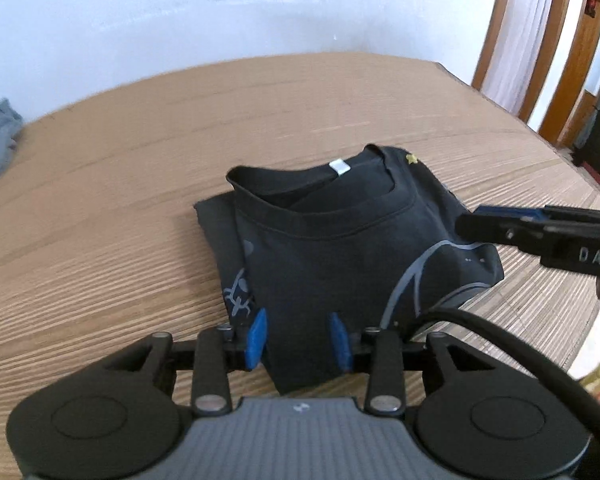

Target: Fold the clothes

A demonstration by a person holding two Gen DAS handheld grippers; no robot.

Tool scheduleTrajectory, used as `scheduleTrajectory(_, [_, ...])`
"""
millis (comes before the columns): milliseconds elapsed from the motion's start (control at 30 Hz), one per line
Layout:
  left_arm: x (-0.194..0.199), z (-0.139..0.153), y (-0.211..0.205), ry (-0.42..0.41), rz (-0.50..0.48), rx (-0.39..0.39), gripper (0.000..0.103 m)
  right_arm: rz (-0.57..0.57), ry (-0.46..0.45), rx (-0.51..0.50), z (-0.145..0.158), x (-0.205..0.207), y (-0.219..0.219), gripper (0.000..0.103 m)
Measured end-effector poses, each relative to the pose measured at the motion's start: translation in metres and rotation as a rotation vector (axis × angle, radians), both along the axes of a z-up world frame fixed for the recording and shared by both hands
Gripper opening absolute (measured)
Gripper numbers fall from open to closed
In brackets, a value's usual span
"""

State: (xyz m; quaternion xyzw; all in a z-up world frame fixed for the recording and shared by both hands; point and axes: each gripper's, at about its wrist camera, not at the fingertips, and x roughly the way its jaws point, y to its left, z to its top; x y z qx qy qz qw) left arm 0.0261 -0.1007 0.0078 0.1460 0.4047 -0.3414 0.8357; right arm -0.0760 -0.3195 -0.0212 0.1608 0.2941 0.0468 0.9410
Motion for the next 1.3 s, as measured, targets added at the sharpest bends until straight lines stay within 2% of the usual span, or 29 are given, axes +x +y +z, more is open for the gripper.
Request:
scheduleTrajectory(67, [-0.015, 0.003, -0.001, -0.003, 0.019, -0.019, 0.045, 0.014, 0.007, 0.003, 0.000, -0.009, -0.003, 0.042])
scheduleTrajectory(200, [-0.044, 0.000, 0.000, 0.034, 0.092, -0.046, 0.045, 0.035, 0.026, 0.005, 0.002, -0.043, -0.015, 0.042])
scheduleTrajectory(267, [-0.059, -0.004, 0.001, 0.045, 0.119, -0.044, 0.045, 0.033, 0.043, 0.006, -0.003, -0.053, -0.021, 0.050])
scheduleTrajectory(400, [-0.087, -0.012, 0.005, 0.070, 0.148, -0.044, 0.047, 0.025, 0.073, 0.037, -0.013, -0.071, -0.031, 0.051])
scheduleTrajectory(733, [-0.119, -0.010, 0.015, 0.055, 0.206, -0.037, 0.048, 0.060, 0.084, 0.053, -0.019, -0.094, -0.033, 0.052])
scheduleTrajectory(933, [-0.112, -0.012, 0.020, 0.063, 0.233, -0.030, 0.048, 0.030, 0.108, 0.073, -0.024, -0.088, -0.036, 0.052])
scheduleTrajectory(1167, [-0.077, -0.018, 0.023, 0.081, 0.246, -0.035, 0.049, -0.042, 0.126, 0.057, -0.027, -0.067, -0.043, 0.052])
scheduleTrajectory(1300, [-0.052, -0.019, 0.015, 0.073, 0.226, -0.039, 0.049, -0.094, 0.096, 0.069, -0.025, -0.048, -0.050, 0.052])
